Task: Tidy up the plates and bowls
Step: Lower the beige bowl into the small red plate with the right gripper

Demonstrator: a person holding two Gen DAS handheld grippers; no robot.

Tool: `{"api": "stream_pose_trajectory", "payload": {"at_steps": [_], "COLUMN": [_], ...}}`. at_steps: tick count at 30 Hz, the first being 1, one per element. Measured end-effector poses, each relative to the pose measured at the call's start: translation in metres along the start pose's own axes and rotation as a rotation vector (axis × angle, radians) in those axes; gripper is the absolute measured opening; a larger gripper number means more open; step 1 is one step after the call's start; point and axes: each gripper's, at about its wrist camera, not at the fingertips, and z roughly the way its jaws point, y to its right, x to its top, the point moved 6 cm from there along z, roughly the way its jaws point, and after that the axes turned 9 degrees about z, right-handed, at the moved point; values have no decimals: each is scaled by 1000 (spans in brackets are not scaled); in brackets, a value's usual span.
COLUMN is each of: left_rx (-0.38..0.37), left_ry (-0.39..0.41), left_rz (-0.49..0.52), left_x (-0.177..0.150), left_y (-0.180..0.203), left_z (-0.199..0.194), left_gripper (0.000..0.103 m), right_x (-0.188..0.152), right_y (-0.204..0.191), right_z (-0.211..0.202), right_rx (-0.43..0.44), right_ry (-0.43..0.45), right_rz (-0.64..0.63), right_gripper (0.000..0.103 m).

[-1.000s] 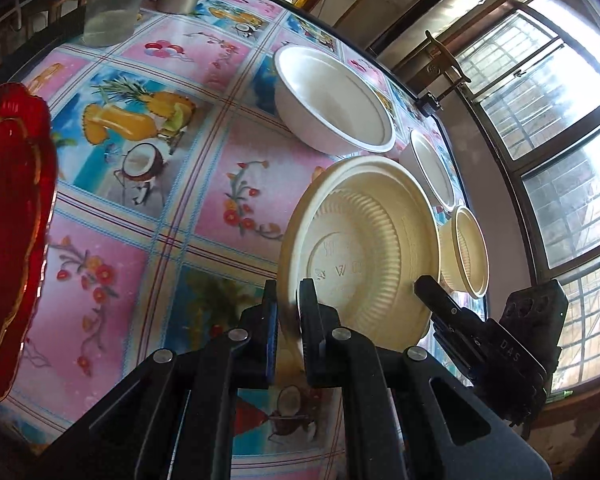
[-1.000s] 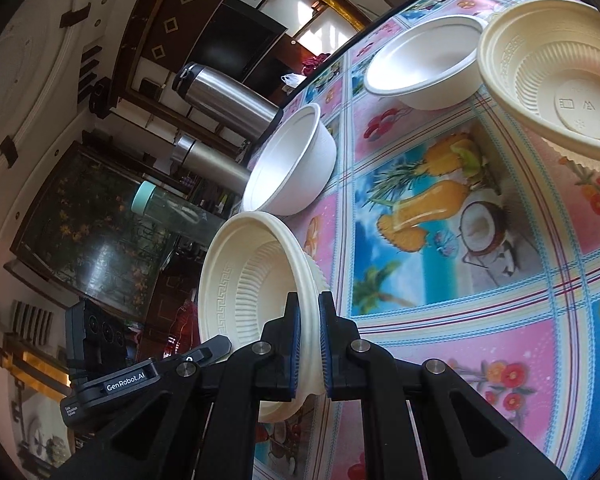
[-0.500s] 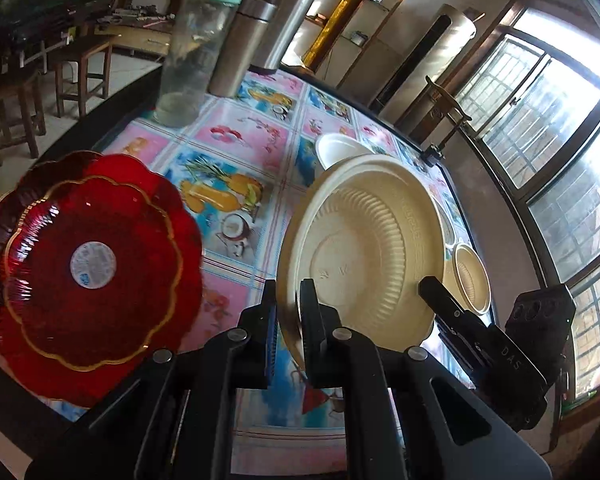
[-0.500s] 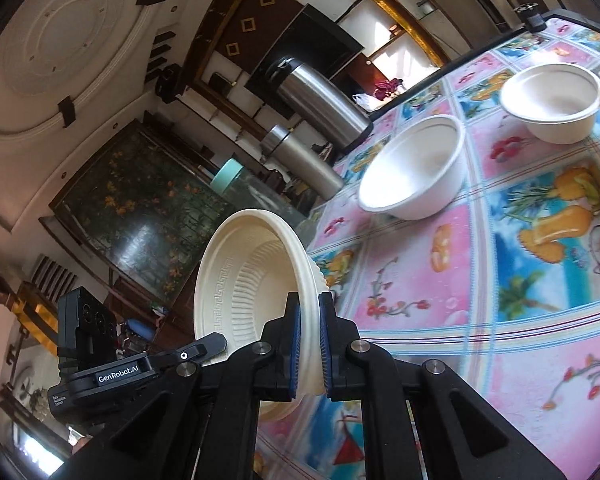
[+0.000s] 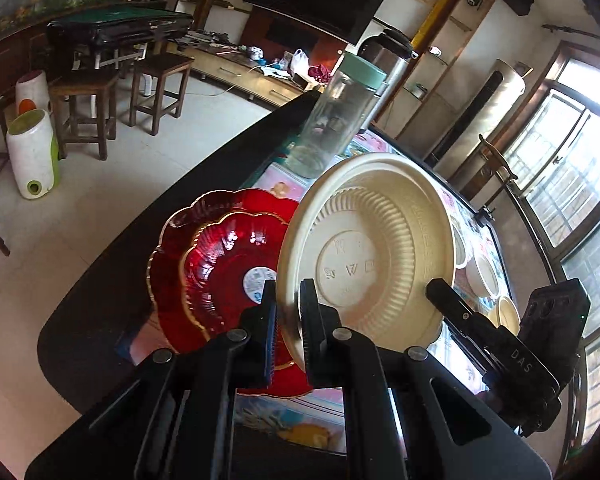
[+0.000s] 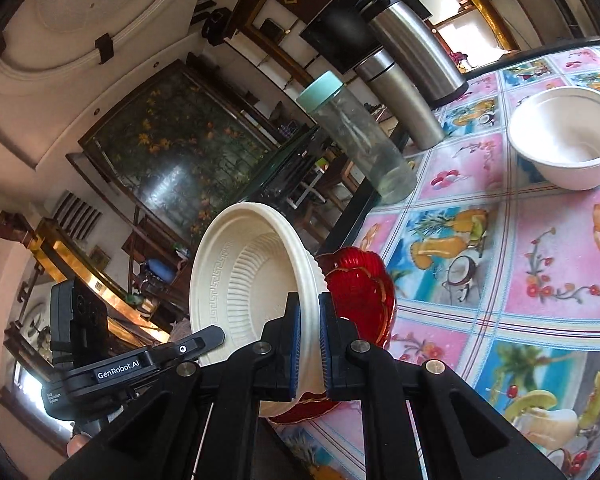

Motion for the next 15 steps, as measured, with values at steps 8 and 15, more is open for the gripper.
{"api": "stream_pose_trajectory", "payload": {"at_steps": [8,15], "left_rx": [54,65], "left_ry": [-69,-120], "left_rz": [-50,-63], "left_x": [-14,-26], "left_y": [-32,-37], "left_z": [25,43], "left_gripper": [9,9], "right_x": [-16,-21], "right_y": [10,24], "right_z": [35,46], "right_rx": [-62,-133], "right_ry": [-73,-111], "right_rz": [-1,-4], "right_gripper": [9,9]}}
